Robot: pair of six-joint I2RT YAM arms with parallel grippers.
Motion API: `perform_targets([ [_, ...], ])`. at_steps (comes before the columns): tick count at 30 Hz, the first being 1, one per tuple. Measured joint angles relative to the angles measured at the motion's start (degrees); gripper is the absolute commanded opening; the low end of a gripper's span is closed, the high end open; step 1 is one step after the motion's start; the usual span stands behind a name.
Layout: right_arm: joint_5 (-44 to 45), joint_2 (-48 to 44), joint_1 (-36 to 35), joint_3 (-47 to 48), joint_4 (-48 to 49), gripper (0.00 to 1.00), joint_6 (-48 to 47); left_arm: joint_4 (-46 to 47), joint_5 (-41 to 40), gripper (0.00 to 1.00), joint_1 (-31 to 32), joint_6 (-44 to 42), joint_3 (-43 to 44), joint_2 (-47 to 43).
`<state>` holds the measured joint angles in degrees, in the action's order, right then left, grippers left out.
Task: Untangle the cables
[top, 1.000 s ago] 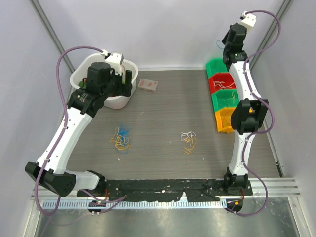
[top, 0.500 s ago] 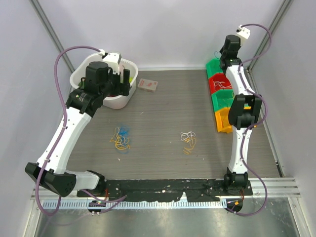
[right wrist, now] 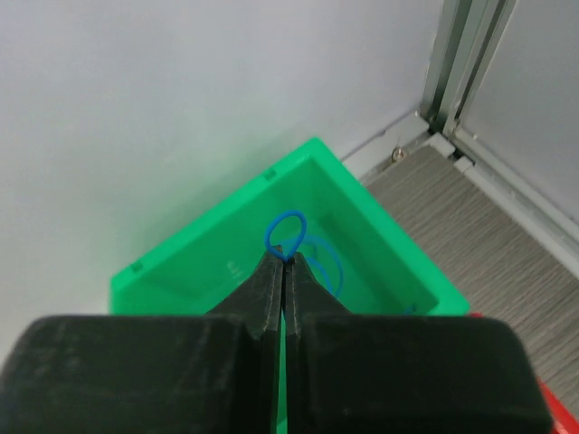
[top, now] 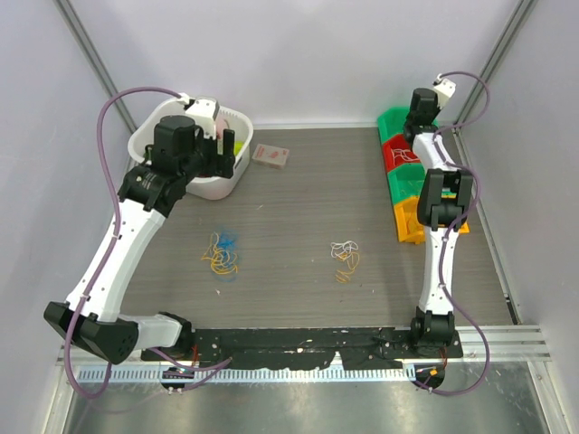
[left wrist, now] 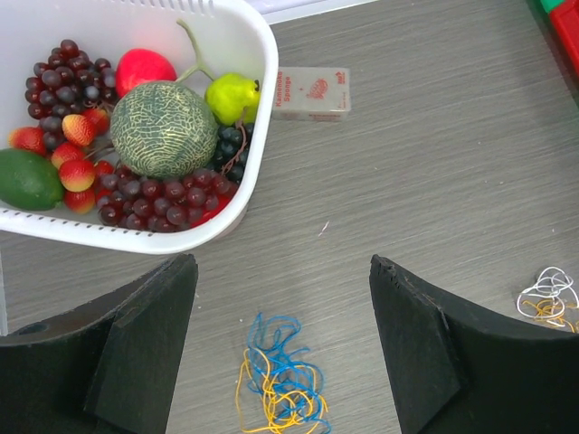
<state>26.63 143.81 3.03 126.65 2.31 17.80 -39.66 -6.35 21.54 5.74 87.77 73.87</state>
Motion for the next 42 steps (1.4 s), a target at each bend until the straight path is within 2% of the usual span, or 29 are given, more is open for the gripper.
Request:
perform_targets([
  [4, 0.0, 3.2, -0.3, 1.1, -1.4, 0.06, 0.0, 0.0, 0.0, 0.81, -0.3, 0.0, -0.5, -0.7],
  [9, 0.1, 9.2, -0.5, 9.2, -2.9, 0.06, 0.0, 0.0, 0.0, 0.81, -0.3, -0.1, -1.2, -1.6],
  [13, 0.5, 10.4, -0.6, 11.0, -3.5, 0.08, 0.6, 0.0, 0.0, 0.81, -0.3, -0.2, -1.5, -2.3],
  [15, 0.8, 10.4, -0.6, 11.1, -3.4, 0.15, 0.8, 0.0, 0.0, 0.81, -0.3, -0.2, -1.6, -2.4],
  [17, 1.1, 11.0, -0.6, 12.3, -3.8, 0.33, 0.9, 0.0, 0.0, 0.81, -0.3, -0.2, -1.7, -2.5],
  [19, 1.1, 11.9, -0.6, 14.4, -4.8, 0.43, 1.1, 0.0, 0.0, 0.81, -0.3, -0.2, -1.8, -2.5],
  [22, 0.7, 12.1, -0.8, 15.4, -6.7, 0.49, 0.8, 0.0, 0.0, 0.82, -0.3, -0.2, -1.9, -2.5],
  [23, 0.8, 11.9, -0.8, 15.5, -7.9, 0.62, 0.9, 0.1, 0.1, 0.82, -0.3, -0.2, -2.0, -2.6],
  [25, 0.7, 11.3, -0.9, 15.4, -10.2, 0.71, 1.7, 0.3, 0.5, 0.82, -0.3, 0.0, -2.5, -2.9],
  [30, -0.1, 0.6, -1.7, 5.3, -17.4, 0.76, 5.1, 0.9, 1.7, 0.82, 0.5, 0.9, -3.1, -3.8],
  [37, -2.9, -15.5, -2.5, 1.2, -29.3, 0.74, 8.2, 1.9, 4.8, 0.79, 5.2, 4.9, -4.9, -6.6],
  [40, -6.5, -27.4, -3.8, -9.8, -31.6, 0.70, 9.2, 3.0, 8.2, 0.74, 5.7, 10.1, -8.2, -8.5],
  [42, -10.5, -37.9, -5.9, -22.8, -31.5, 0.67, 9.6, 3.9, 10.7, 0.69, 5.7, 14.4, -11.3, -9.4],
])
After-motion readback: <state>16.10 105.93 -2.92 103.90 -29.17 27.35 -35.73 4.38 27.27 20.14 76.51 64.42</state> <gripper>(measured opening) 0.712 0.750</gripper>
